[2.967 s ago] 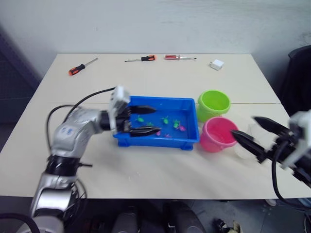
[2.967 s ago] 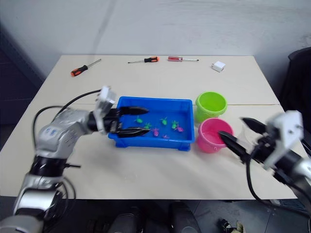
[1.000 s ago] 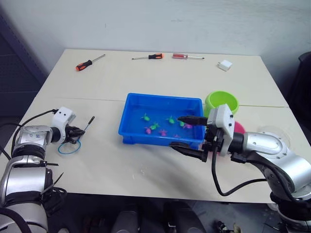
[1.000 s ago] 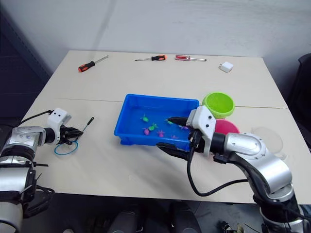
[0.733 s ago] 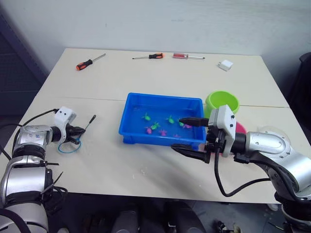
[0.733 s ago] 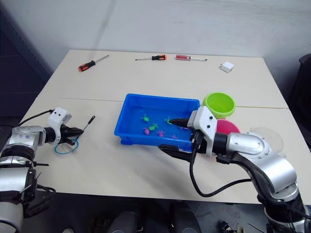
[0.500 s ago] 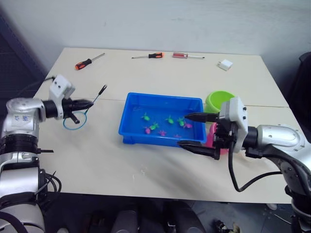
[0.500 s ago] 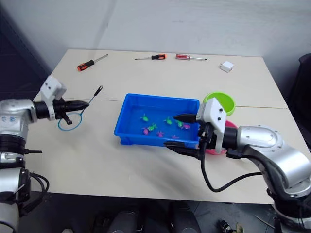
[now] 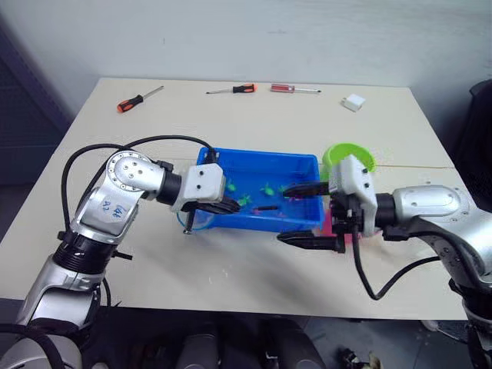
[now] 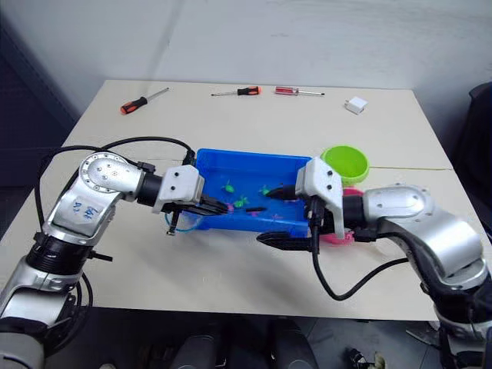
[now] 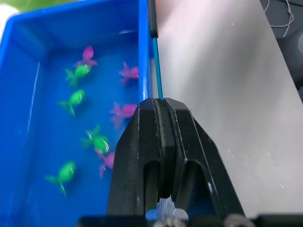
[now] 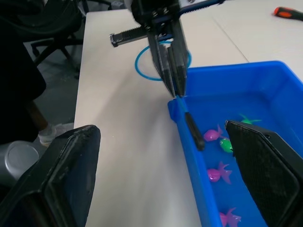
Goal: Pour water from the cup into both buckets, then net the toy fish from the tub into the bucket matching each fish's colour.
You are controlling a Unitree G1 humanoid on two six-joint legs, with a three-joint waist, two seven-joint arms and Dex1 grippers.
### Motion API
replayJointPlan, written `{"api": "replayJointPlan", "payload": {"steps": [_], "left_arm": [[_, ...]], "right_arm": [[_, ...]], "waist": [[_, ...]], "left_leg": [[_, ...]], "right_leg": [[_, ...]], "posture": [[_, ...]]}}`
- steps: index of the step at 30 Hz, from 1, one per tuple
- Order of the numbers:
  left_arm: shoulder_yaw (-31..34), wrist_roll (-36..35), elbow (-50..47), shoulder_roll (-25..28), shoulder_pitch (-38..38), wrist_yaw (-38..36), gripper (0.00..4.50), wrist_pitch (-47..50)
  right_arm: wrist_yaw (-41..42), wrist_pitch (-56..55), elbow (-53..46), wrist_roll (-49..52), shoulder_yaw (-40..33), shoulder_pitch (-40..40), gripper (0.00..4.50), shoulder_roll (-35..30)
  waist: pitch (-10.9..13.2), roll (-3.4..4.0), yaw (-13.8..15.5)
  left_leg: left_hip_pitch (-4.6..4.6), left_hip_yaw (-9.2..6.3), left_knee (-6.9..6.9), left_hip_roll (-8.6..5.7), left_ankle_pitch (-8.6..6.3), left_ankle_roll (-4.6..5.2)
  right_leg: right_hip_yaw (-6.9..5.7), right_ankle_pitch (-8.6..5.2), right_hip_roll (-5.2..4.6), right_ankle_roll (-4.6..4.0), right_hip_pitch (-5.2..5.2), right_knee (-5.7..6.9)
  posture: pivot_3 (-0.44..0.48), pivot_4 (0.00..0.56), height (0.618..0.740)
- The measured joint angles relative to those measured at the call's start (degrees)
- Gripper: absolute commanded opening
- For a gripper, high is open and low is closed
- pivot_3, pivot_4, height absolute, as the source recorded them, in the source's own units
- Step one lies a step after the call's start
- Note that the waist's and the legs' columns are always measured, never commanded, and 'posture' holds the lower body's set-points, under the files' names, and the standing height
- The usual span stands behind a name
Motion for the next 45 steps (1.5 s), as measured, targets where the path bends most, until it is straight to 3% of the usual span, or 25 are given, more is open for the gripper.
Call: {"api": "replayJointPlan", "payload": {"steps": [1, 2, 4, 14, 17, 20, 25, 26, 28, 35, 39, 45], "left_arm": [[-0.77, 0.67, -0.03, -1.04, -0.78, 0.67, 0.0, -0.07], [-1.0, 0.8, -0.04, -1.28, -1.01, 0.83, 0.0, -0.18], [-2.59, 0.94, -0.59, -1.96, -1.58, -0.24, 0.0, -0.85], [-3.51, 0.96, -0.71, -4.16, -1.68, -0.91, 0.0, -0.9], [-3.51, 0.94, -0.72, -4.76, -1.81, -0.93, 0.0, -0.42], [-3.39, 0.93, -0.71, -5.29, -2.08, -0.58, 0.0, 0.44], [-3.08, 0.35, -0.71, -5.82, -2.22, -0.24, 0.0, 3.35], [-2.68, -0.22, -0.71, -5.97, -2.22, -0.11, 0.68, 4.44], [-0.87, -2.99, -0.71, -6.25, -2.12, 0.32, 1.28, 7.41], [12.56, -14.98, -1.92, -3.69, 2.95, 3.34, 4.49, 20.46], [16.43, -18.37, -5.94, -3.06, 8.6, 6.79, 4.49, 24.26], [16.59, -19.19, -8.29, -2.86, 12.01, 9.65, 4.49, 24.09]], "right_arm": [[0.29, -0.46, 0.02, -1.05, 1.81, 0.01, 3.42, 0.01], [0.39, -0.53, 0.02, -1.36, 2.25, 0.01, 3.29, 0.04], [0.01, -3.17, 1.54, -6.64, 6.59, -0.36, 2.36, 1.4], [-0.1, -7.86, 4.72, -14.62, 11.3, -1.61, 2.36, 3.66], [0.17, -7.99, 4.98, -15.56, 12.12, -1.61, 1.51, 3.76], [0.75, -8.28, 5.22, -16.17, 12.34, -1.61, 0.09, 3.85], [1.14, -8.95, 5.2, -17.0, 12.23, -1.61, 0.03, 3.85], [1.1, -8.78, 5.02, -16.86, 11.99, -1.6, 0.0, 3.86], [0.49, -7.44, 3.71, -15.75, 10.36, -1.44, 0.0, 3.86], [-3.22, -1.63, -0.06, -12.2, -1.22, 2.28, 0.0, -0.41], [-8.6, 6.85, -1.11, -7.54, -9.55, 6.21, 0.0, -0.11], [-15.75, 14.83, -4.06, -3.96, -14.41, 12.12, 0.0, 0.17]], "waist": [[0.0, 0.0, -0.03], [0.0, 0.0, -0.05], [0.0, 0.0, -0.11], [0.0, 0.0, 0.0], [0.0, 0.0, -0.01], [0.0, 0.0, -0.01], [0.0, 0.0, -0.02], [0.0, 0.0, -0.02], [0.0, 0.0, -0.02], [0.0, 0.0, -0.04], [0.0, 0.0, 0.09], [0.0, 0.0, 0.05]], "left_leg": [[-0.02, 0.02, 0.01, -0.01, -0.02, 0.03], [-0.04, 0.03, 0.01, -0.01, -0.02, 0.04], [-0.03, 0.03, 0.0, -0.01, -0.02, 0.03], [-0.04, 0.02, 0.06, -0.01, -0.01, 0.01], [-0.04, 0.02, 0.07, -0.01, 0.0, 0.01], [-0.04, 0.01, 0.07, -0.01, 0.0, 0.01], [-0.04, 0.02, 0.07, -0.01, 0.0, 0.0], [-0.04, 0.01, 0.07, -0.01, 0.0, -0.01], [-0.04, 0.01, 0.07, -0.01, 0.01, -0.01], [-0.03, -0.02, 0.06, 0.0, 0.01, -0.02], [0.01, -0.04, 0.05, 0.0, 0.01, -0.03], [0.03, -0.03, 0.05, 0.0, 0.01, -0.02]], "right_leg": [[0.02, 0.0, 0.0, 0.0, 0.0, 0.0], [0.03, 0.0, 0.0, 0.01, -0.01, -0.01], [0.02, 0.0, 0.0, 0.01, -0.03, -0.01], [0.02, 0.0, 0.0, 0.01, -0.02, 0.02], [0.02, 0.0, 0.0, 0.01, -0.02, 0.03], [0.01, 0.0, 0.0, 0.01, -0.03, 0.03], [0.02, 0.0, 0.0, 0.01, -0.03, 0.04], [0.02, 0.0, 0.0, 0.01, -0.03, 0.05], [0.01, 0.0, 0.0, 0.01, -0.03, 0.14], [0.0, 0.0, -0.02, 0.0, -0.02, 0.13], [0.0, 0.0, -0.04, 0.01, 0.06, 0.02], [0.01, 0.0, -0.03, 0.01, 0.06, 0.03]], "posture": [[0.0, 0.15, 0.74], [0.0, 0.15, 0.74], [0.0, 0.15, 0.74], [0.0, 0.15, 0.74], [0.0, 0.15, 0.74], [0.0, 0.15, 0.74], [0.0, 0.15, 0.74], [0.0, 0.15, 0.74], [0.0, 0.15, 0.74], [0.0, 0.15, 0.74], [0.0, 0.15, 0.74], [0.0, 0.15, 0.74]]}}
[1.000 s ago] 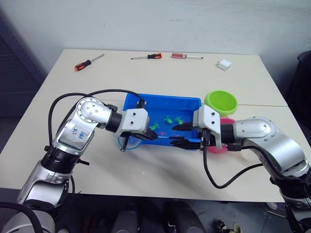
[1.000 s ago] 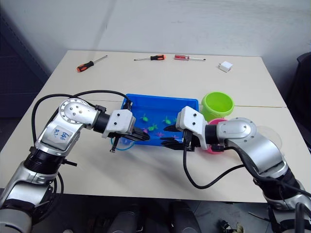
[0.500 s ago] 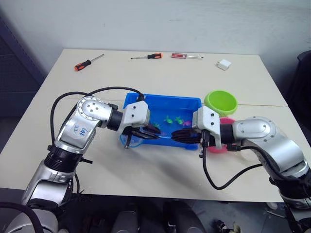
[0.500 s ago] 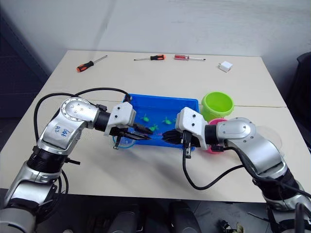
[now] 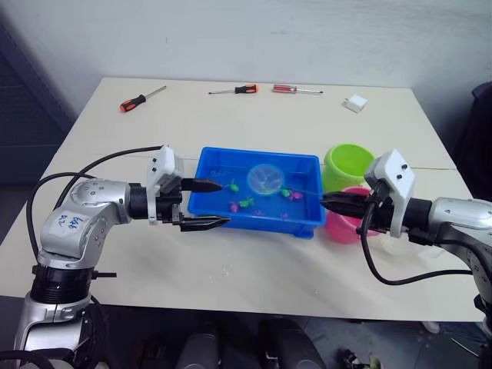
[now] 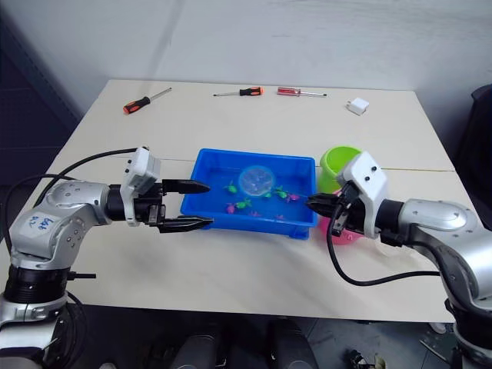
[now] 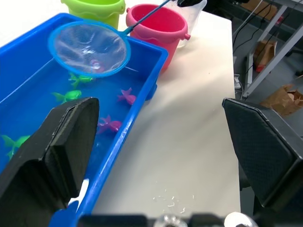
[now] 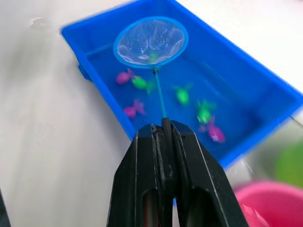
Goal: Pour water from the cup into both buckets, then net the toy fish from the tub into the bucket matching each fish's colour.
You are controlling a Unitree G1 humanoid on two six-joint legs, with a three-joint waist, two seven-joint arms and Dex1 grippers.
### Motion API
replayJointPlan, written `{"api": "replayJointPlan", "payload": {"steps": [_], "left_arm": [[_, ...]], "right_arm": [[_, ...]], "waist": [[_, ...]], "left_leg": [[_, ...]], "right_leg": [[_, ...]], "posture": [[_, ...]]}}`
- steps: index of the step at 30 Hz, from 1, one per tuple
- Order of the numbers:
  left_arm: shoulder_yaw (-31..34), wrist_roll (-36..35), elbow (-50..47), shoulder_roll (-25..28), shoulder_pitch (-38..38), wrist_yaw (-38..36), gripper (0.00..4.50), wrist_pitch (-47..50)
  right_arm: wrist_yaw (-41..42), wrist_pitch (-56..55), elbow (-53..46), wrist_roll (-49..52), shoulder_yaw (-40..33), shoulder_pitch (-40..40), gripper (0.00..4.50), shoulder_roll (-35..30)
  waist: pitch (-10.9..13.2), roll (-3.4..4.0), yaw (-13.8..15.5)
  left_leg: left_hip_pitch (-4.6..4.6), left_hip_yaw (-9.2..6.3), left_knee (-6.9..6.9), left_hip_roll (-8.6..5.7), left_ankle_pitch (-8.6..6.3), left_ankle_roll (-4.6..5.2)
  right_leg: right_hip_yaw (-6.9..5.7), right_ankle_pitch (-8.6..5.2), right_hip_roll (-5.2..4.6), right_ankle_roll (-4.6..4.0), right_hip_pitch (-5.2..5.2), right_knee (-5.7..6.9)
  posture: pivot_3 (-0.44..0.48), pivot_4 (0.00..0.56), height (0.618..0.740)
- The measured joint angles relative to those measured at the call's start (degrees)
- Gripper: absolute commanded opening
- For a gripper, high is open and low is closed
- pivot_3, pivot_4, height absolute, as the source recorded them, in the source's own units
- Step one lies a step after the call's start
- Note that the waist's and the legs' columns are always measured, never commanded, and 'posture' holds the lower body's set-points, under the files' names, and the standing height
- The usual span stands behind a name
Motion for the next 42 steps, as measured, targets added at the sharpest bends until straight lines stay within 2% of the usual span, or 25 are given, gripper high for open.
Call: {"api": "replayJointPlan", "payload": {"steps": [4, 8, 12, 14, 17, 22, 29, 35, 42], "left_arm": [[-1.49, 0.16, 0.26, 0.02, -0.06, 0.38, 4.49, -1.32], [-2.29, 0.2, 0.58, -0.09, -0.74, 0.88, 4.49, -2.04], [-2.57, 0.52, 0.95, -0.12, -1.14, 1.38, 4.49, -3.46], [-3.33, 0.65, 0.95, -0.13, -1.17, 1.37, 4.49, -3.96], [-3.96, 0.76, 0.96, -0.13, -1.16, 1.33, 4.49, -4.29], [-4.26, 1.17, 1.07, -0.04, -1.46, 1.49, 4.49, -5.13], [-3.99, 1.12, 0.95, 0.01, -1.41, 2.55, 4.49, -5.12], [-3.66, 0.99, 0.87, 0.01, -1.34, 3.27, 4.49, -5.08], [-3.65, 0.86, 0.8, -0.02, -1.17, 3.76, 4.49, -5.1]], "right_arm": [[-1.05, -1.7, 0.16, -3.12, -0.06, 2.35, 0.0, -3.03], [-2.27, 2.24, 0.64, 1.01, -2.86, 2.25, 0.0, -0.42], [-1.24, -2.87, 0.54, -3.98, 0.21, 5.71, 0.0, -4.72], [0.95, -13.77, 1.55, -12.3, 5.77, 6.24, 0.0, -10.35], [3.18, -26.46, 5.54, -21.62, 10.31, 5.05, 0.0, -13.98], [7.74, -48.81, 16.13, -36.28, 19.85, -1.57, 0.0, -16.41], [11.97, -70.84, 28.74, -49.36, 25.9, -8.89, 0.0, -17.76], [16.48, -78.79, 31.07, -49.44, 26.72, -10.6, 0.0, -17.77], [21.33, -74.84, 28.29, -43.35, 25.25, -7.91, 0.0, -16.78]], "waist": [[0.0, 0.01, -0.06], [0.0, 0.02, -0.08], [0.0, 0.02, 0.05], [0.0, 0.03, -0.14], [0.01, 0.03, -0.2], [0.01, 0.03, -0.19], [0.01, 0.04, -0.13], [0.01, 0.04, -0.1], [0.01, 0.04, -0.13]], "left_leg": [[0.01, 0.03, -0.02, -0.01, 0.0, 0.0], [0.02, 0.03, -0.03, -0.01, 0.0, 0.0], [0.0, 0.05, -0.03, -0.02, -0.01, 0.02], [0.04, 0.14, -0.02, -0.03, -0.01, 0.02], [0.07, 0.12, -0.03, -0.02, 0.0, 0.0], [0.07, 0.16, -0.02, -0.02, 0.01, -0.02], [0.06, 0.17, -0.01, -0.02, 0.02, -0.04], [0.07, 0.17, 0.01, -0.02, 0.05, -0.09], [0.08, 0.17, 0.02, -0.02, 0.05, -0.08]], "right_leg": [[0.02, 0.0, 0.02, 0.0, -0.01, 0.0], [0.03, 0.0, 0.02, 0.0, 0.0, 0.03], [0.04, 0.0, 0.02, 0.01, 0.0, -0.06], [0.12, 0.01, 0.02, 0.02, -0.01, -0.04], [0.11, 0.01, 0.05, 0.02, 0.0, -0.02], [0.14, 0.01, 0.05, 0.02, -0.01, -0.01], [0.14, 0.01, 0.05, 0.02, -0.02, -0.02], [0.14, 0.01, 0.05, 0.02, -0.01, 0.01], [0.14, 0.01, 0.04, 0.02, -0.01, 0.05]], "posture": [[0.0, 0.15, 0.74], [0.0, 0.15, 0.74], [0.0, 0.15, 0.74], [0.0, 0.15, 0.74], [0.0, 0.15, 0.74], [0.0, 0.15, 0.74], [0.0, 0.15, 0.74], [0.0, 0.15, 0.74], [0.0, 0.15, 0.74]]}}
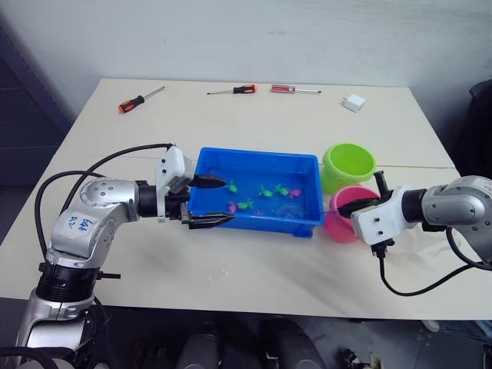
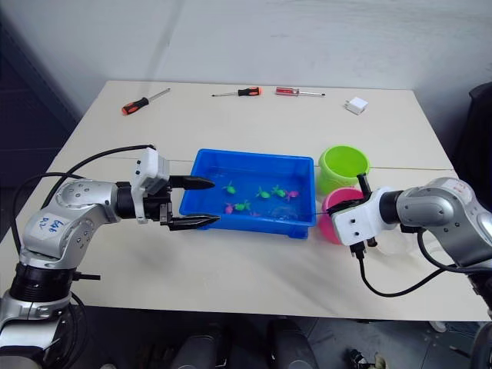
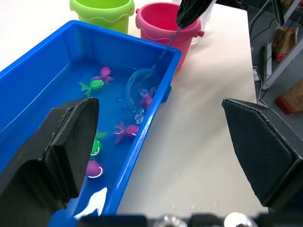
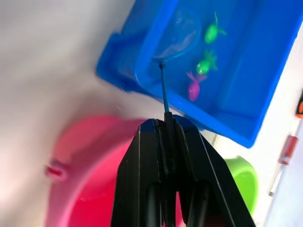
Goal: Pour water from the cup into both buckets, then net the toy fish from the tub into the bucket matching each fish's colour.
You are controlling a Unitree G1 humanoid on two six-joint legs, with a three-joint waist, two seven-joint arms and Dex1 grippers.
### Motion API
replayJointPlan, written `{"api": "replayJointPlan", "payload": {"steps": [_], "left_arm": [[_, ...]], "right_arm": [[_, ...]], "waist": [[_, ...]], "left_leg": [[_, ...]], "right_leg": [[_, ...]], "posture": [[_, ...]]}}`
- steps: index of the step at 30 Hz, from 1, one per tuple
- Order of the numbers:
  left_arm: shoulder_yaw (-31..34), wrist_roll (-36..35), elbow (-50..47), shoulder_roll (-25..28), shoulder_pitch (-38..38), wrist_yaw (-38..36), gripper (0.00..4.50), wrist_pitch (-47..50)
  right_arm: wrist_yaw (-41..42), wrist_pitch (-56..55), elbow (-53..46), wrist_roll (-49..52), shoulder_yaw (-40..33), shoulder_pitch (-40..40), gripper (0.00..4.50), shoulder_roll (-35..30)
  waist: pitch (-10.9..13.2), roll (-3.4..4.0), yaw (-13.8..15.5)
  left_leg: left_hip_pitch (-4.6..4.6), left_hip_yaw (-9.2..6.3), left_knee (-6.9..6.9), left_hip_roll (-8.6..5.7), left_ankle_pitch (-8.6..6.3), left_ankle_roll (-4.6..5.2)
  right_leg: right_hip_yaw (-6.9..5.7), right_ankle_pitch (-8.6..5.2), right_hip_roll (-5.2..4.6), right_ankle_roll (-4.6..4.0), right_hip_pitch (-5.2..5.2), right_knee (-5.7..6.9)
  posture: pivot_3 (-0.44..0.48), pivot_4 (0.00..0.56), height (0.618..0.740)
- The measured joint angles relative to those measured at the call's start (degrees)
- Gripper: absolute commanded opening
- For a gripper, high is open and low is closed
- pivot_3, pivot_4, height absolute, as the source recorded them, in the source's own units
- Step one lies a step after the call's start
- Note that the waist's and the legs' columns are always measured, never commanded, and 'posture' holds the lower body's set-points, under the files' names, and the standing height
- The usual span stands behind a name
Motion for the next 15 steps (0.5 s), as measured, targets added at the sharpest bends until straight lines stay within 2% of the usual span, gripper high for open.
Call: {"api": "replayJointPlan", "payload": {"steps": [8, 15], "left_arm": [[0.09, -0.07, -0.03, 0.01, -0.01, -0.02, 4.49, -0.13], [0.1, 0.05, 1.55, 0.07, -0.01, -0.44, 4.49, -1.34]], "right_arm": [[0.98, 21.65, -6.8, 12.16, -6.23, 5.23, 0.0, 4.54], [0.42, 33.05, -7.49, 17.8, -9.56, 5.28, 0.0, 7.21]], "waist": [[0.0, 0.0, 0.01], [0.0, 0.0, 0.08]], "left_leg": [[0.0, -0.01, 0.01, 0.01, 0.0, 0.0], [0.0, -0.01, 0.0, 0.01, -0.03, 0.05]], "right_leg": [[0.0, 0.0, 0.0, 0.0, 0.01, 0.02], [-0.01, 0.0, -0.01, 0.0, 0.01, 0.01]], "posture": [[0.0, 0.15, 0.74], [0.0, 0.15, 0.74]]}}
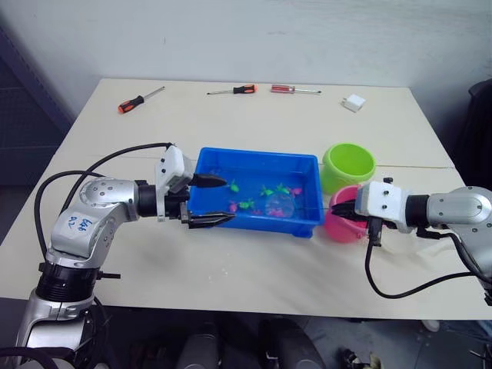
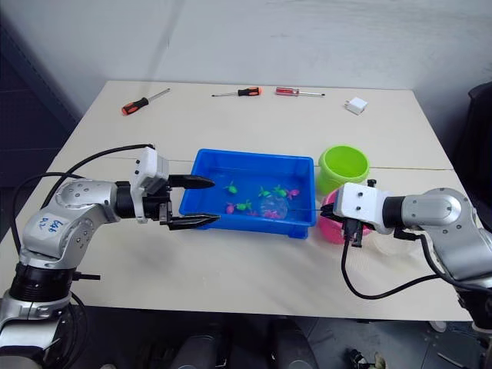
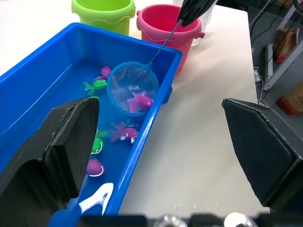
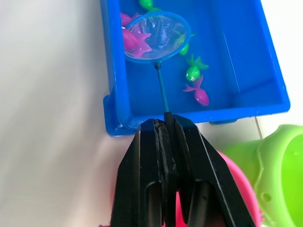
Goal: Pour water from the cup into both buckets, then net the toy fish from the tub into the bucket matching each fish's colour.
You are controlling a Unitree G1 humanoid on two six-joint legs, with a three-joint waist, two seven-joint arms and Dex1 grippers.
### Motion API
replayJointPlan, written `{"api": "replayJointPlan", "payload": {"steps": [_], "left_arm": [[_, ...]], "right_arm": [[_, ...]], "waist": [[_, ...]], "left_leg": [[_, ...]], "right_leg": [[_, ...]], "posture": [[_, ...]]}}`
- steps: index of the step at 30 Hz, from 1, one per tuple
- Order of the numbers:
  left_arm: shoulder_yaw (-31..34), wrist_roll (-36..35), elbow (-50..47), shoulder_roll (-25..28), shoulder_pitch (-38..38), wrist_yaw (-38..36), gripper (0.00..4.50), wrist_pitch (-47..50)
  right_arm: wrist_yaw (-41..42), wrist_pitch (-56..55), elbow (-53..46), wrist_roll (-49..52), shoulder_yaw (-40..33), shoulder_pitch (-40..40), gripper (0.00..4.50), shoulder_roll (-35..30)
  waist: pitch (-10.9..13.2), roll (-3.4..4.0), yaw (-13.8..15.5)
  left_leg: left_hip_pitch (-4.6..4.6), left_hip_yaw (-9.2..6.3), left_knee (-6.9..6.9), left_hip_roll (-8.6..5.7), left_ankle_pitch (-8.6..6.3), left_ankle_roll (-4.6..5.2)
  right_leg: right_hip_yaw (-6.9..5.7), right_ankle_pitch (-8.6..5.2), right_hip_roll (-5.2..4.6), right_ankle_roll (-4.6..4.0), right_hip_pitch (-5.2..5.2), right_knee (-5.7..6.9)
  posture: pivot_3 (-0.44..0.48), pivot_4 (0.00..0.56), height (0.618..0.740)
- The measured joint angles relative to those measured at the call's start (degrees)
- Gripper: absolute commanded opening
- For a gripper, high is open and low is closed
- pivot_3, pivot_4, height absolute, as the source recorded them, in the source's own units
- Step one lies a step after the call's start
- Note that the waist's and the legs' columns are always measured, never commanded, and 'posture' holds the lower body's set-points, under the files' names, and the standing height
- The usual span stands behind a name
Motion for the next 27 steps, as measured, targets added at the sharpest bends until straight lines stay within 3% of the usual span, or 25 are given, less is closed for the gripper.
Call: {"api": "replayJointPlan", "payload": {"steps": [7, 16, 23, 27], "left_arm": [[0.09, -0.12, 0.75, -0.15, -0.06, -0.03, 4.49, 0.04], [-0.72, -3.11, 2.87, -3.85, -3.91, -1.82, 4.49, 1.06], [-5.64, -0.13, 13.68, -9.92, -10.64, -5.46, 4.49, -4.55], [-7.46, 1.68, 19.06, -11.99, -13.62, -8.23, 4.49, -7.88]], "right_arm": [[-2.42, 12.28, -0.44, 7.45, -4.54, 2.01, 0.0, 3.87], [-11.26, 30.04, -13.57, 20.04, -23.25, 11.09, 0.0, 6.39], [-17.48, 35.35, -27.79, 21.89, -44.22, 29.04, 0.0, 10.72], [-17.86, 32.05, -31.74, 17.99, -51.23, 37.68, 0.0, 11.94]], "waist": [[0.0, 0.0, 0.04], [0.0, 0.0, 0.86], [-0.05, 0.06, 2.67], [-0.07, 0.09, 2.55]], "left_leg": [[-0.01, 0.0, 0.0, 0.0, 0.0, 0.0], [-0.03, -0.01, 0.0, 0.0, 0.0, 0.0], [-0.05, 0.01, -0.01, -0.02, -0.01, 0.0], [0.02, 0.11, 0.0, -0.04, -0.01, 0.02]], "right_leg": [[0.0, 0.0, 0.0, 0.0, 0.0, 0.01], [-0.01, 0.01, 0.0, 0.01, 0.01, 0.0], [0.01, 0.03, 0.04, 0.05, 0.05, -0.01], [0.1, 0.03, 0.06, 0.06, 0.06, -0.06]], "posture": [[0.0, 0.15, 0.74], [0.0, 0.15, 0.74], [0.0, 0.15, 0.74], [0.0, 0.15, 0.74]]}}
